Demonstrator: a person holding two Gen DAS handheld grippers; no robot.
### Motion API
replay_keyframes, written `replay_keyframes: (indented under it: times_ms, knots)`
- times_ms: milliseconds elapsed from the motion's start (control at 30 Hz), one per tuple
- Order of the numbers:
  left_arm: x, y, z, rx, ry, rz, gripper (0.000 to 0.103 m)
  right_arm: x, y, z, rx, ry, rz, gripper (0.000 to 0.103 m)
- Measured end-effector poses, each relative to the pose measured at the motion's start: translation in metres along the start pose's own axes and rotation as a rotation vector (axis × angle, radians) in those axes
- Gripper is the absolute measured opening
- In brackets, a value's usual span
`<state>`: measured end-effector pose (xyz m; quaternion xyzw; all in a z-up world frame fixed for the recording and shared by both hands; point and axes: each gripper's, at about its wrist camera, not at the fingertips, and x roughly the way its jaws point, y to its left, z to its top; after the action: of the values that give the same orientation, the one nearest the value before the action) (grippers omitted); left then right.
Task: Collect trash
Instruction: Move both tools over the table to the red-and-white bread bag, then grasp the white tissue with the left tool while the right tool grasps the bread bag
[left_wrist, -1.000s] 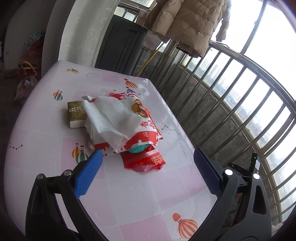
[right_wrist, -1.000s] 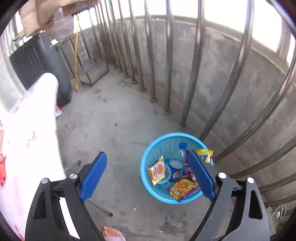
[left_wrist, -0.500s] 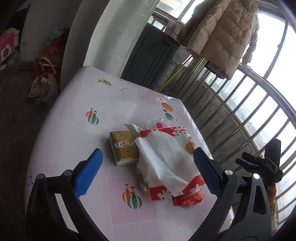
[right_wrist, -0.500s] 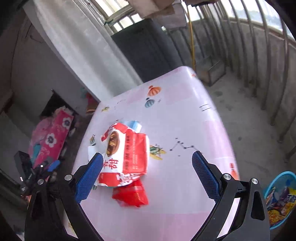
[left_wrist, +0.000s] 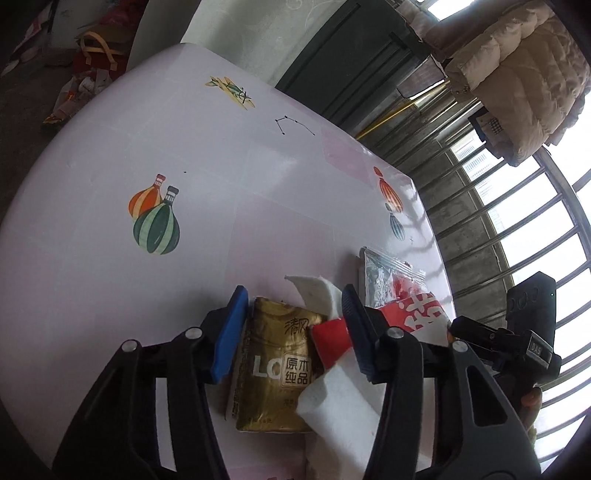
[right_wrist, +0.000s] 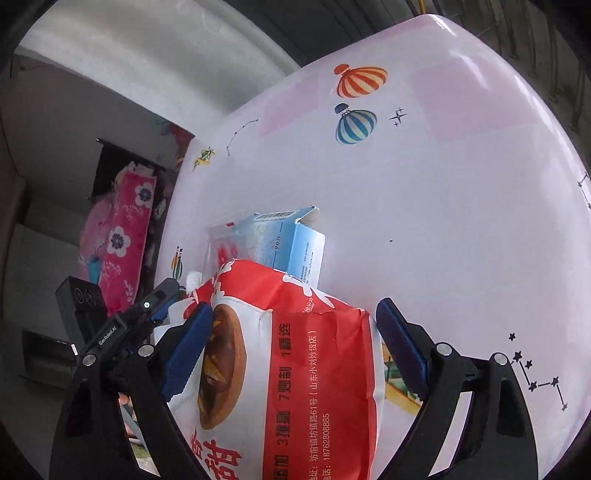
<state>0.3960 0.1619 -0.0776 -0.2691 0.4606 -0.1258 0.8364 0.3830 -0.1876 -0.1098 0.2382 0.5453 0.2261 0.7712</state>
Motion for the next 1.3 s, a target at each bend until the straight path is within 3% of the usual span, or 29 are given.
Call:
replay_keyframes:
  times_ms: [100, 333, 733, 867, 1100, 1300]
  knots:
    - [0.001, -0.005, -0.009, 0.032, 0.018, -0.017, 0.038, 0.001, 0.007, -0.006, -0.046, 0.010, 0.004, 0.084]
    - [-0.012, -0.008, -0.037, 0.061, 0.030, -0.041, 0.035, -0.002, 0.007, -0.028, -0.062, 0.011, 0.021, 0.083]
    - [-0.071, -0.006, -0.120, 0.068, 0.079, -0.101, 0.034, -0.032, 0.000, -0.106, -0.065, -0.001, 0.062, 0.083]
    - [-0.095, -0.011, -0.130, 0.114, 0.006, -0.077, 0.037, -0.049, 0.001, -0.108, -0.069, -0.050, 0.076, 0.083]
    - [-0.167, -0.030, -0.140, 0.192, -0.176, -0.077, 0.049, -0.122, 0.013, -0.128, -0.103, -0.232, 0.087, 0.083]
    - [-0.212, -0.053, -0.182, 0.286, -0.199, -0.113, 0.056, -0.161, 0.013, -0.179, -0.126, -0.322, 0.043, 0.083]
